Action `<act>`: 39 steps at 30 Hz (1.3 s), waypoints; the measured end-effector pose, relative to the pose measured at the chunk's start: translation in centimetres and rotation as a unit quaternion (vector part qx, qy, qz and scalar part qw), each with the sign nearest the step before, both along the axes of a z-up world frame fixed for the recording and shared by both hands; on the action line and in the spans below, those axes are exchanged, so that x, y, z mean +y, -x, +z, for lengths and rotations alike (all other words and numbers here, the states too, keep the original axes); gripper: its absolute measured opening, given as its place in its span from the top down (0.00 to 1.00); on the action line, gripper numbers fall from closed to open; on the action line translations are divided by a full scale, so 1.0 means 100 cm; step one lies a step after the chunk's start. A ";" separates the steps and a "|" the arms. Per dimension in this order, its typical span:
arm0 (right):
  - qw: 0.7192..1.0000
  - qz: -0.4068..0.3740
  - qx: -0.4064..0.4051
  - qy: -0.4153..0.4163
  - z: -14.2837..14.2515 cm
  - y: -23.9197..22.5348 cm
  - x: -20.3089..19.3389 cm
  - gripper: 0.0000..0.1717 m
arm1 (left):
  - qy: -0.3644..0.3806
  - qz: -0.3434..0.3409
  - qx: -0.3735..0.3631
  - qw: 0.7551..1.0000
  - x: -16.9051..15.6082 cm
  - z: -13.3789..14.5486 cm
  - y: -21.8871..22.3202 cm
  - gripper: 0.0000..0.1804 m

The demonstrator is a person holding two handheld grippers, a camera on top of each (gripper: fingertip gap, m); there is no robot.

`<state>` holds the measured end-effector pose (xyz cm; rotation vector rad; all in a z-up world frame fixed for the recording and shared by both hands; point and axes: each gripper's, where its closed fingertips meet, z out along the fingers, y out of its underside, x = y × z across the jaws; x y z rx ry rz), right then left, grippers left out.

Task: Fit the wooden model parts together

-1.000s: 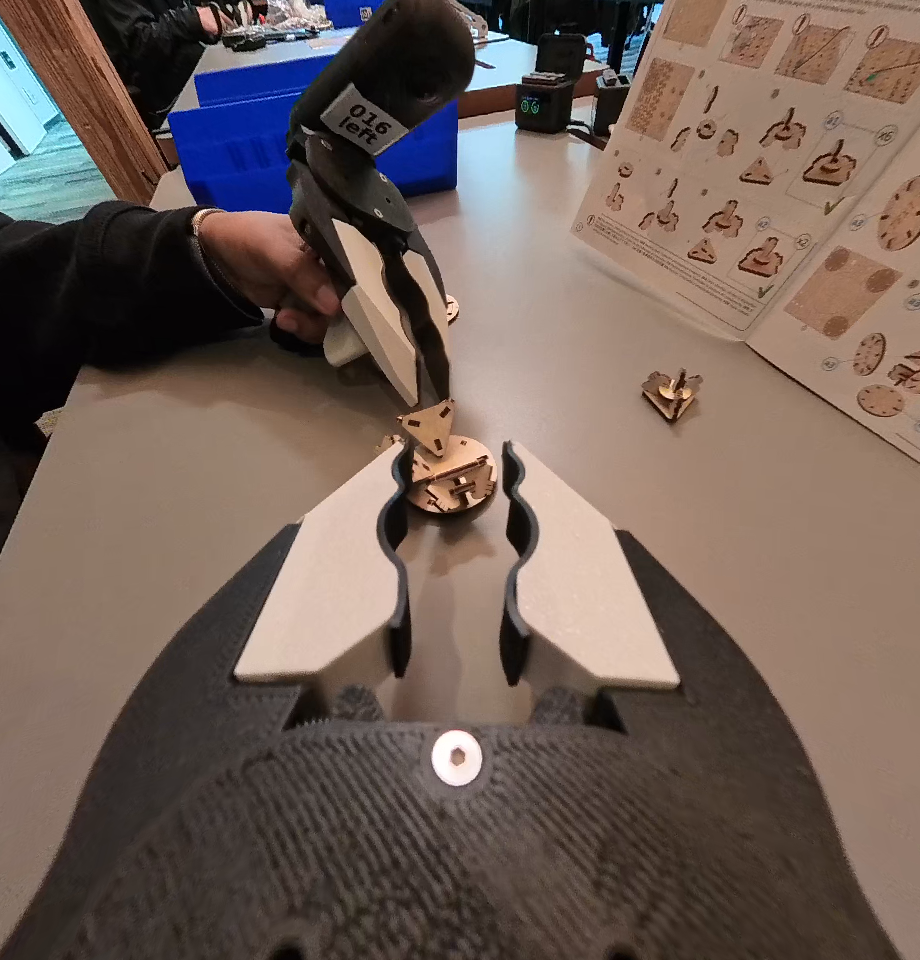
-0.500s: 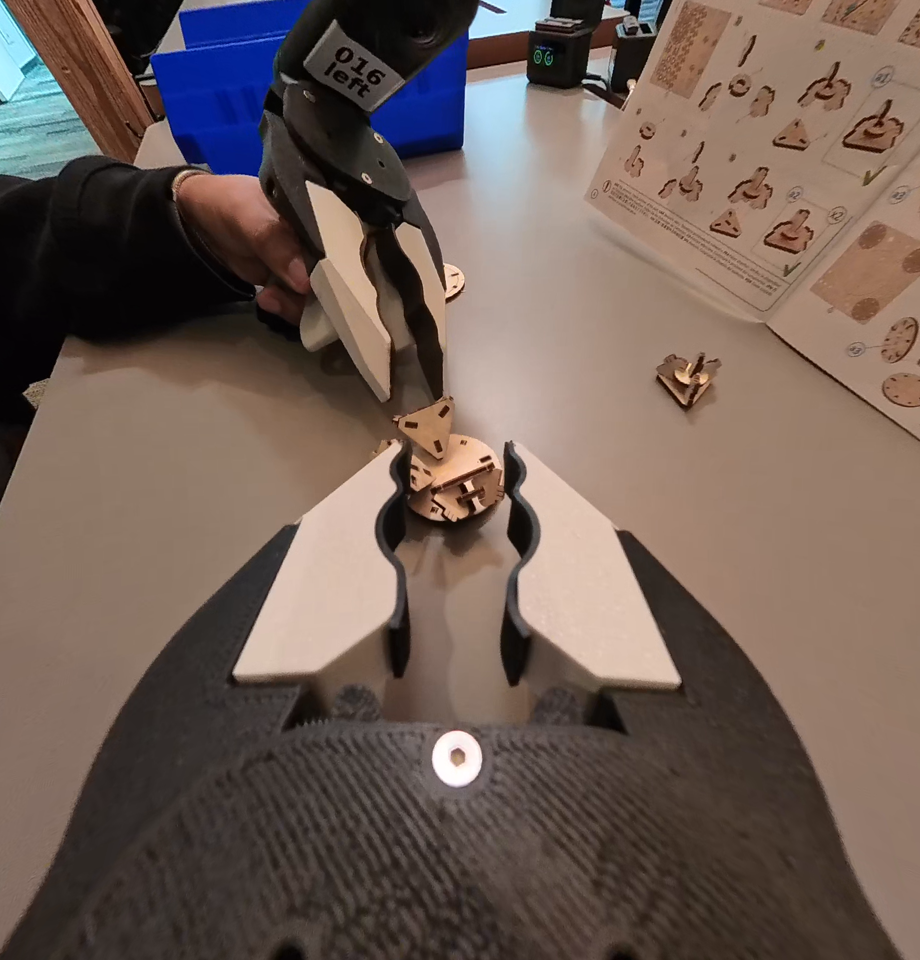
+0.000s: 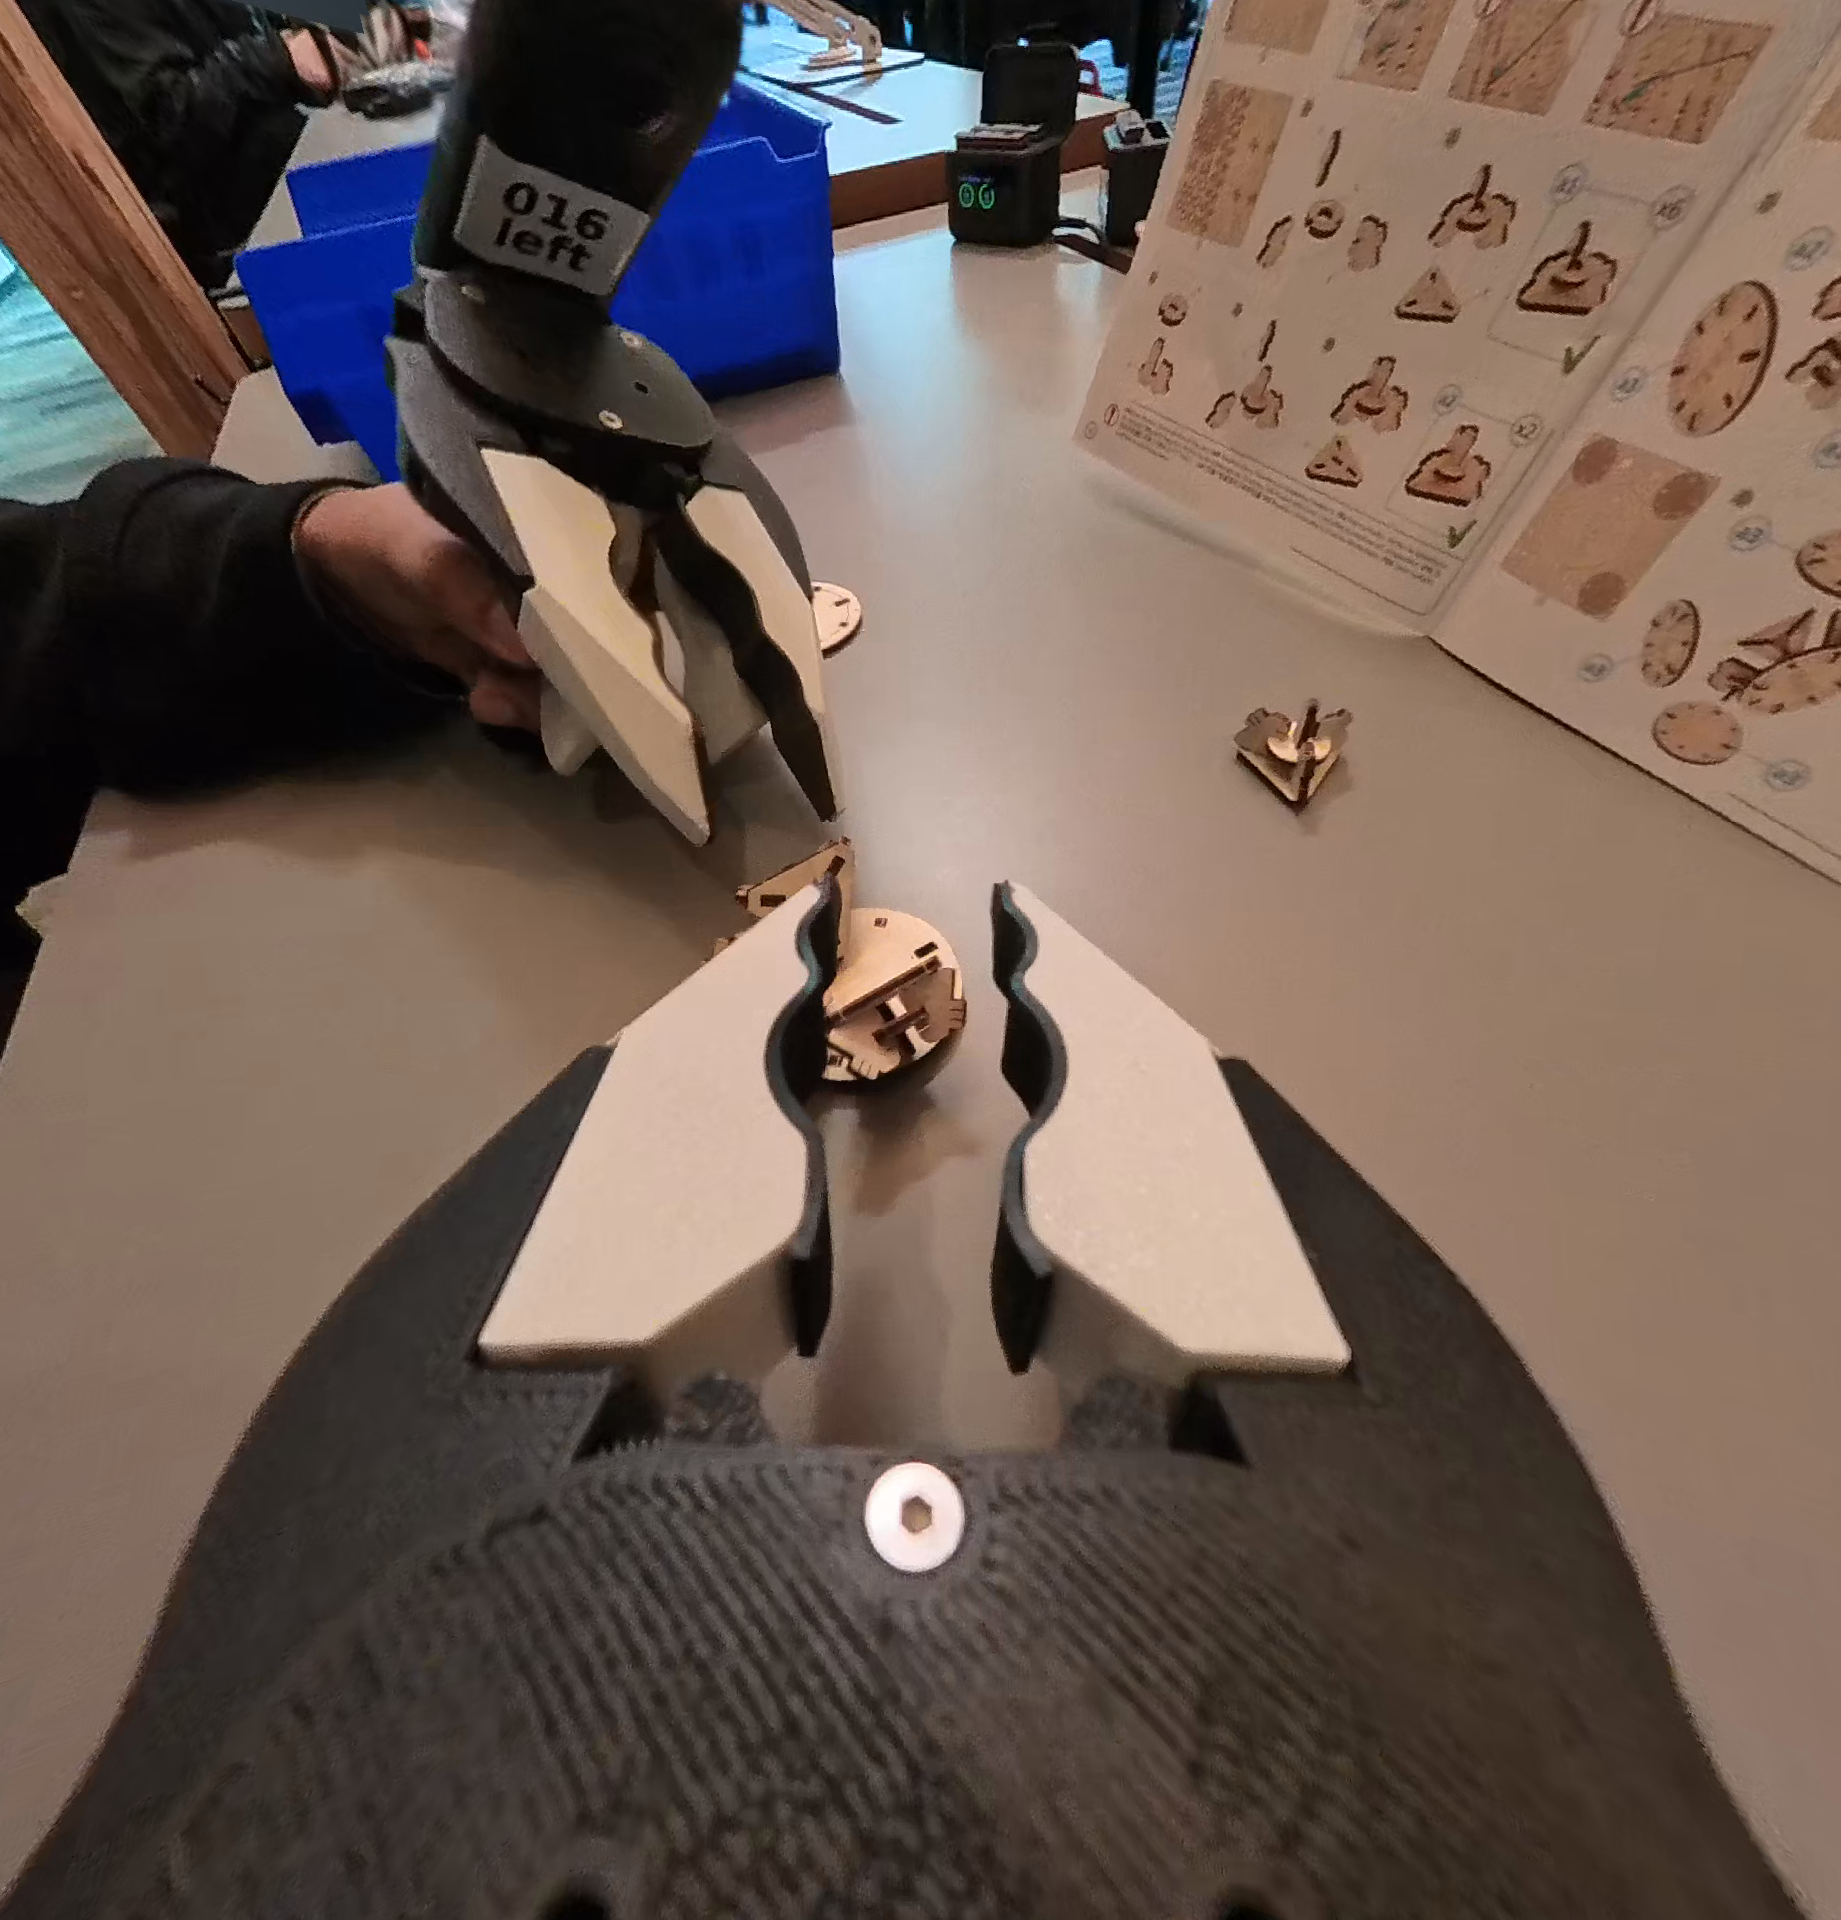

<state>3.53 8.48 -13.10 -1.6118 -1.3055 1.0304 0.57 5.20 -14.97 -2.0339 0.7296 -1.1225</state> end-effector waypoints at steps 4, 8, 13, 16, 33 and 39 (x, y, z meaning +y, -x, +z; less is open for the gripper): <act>1.000 -0.010 0.000 -0.003 0.000 0.000 0.002 0.84 | -0.023 0.003 0.009 1.000 0.001 0.002 -0.001 0.83; 1.000 -0.014 -0.002 -0.006 0.000 0.000 0.003 0.84 | -0.032 0.030 0.013 0.999 0.009 0.004 0.004 0.78; 1.000 -0.028 0.014 -0.003 0.004 -0.002 0.008 0.84 | -0.050 0.050 0.027 0.997 0.014 0.004 0.008 0.75; 0.997 -0.046 0.041 -0.043 0.016 -0.011 0.018 0.87 | -0.039 0.056 0.018 0.997 0.016 0.004 0.010 0.74; 0.993 -0.098 0.067 -0.025 0.021 -0.031 0.046 0.86 | 0.025 0.054 -0.075 0.995 0.021 0.011 0.018 0.71; 0.992 -0.095 0.080 0.007 0.022 -0.033 0.050 0.86 | 0.036 0.055 -0.086 0.994 0.022 0.011 0.019 0.71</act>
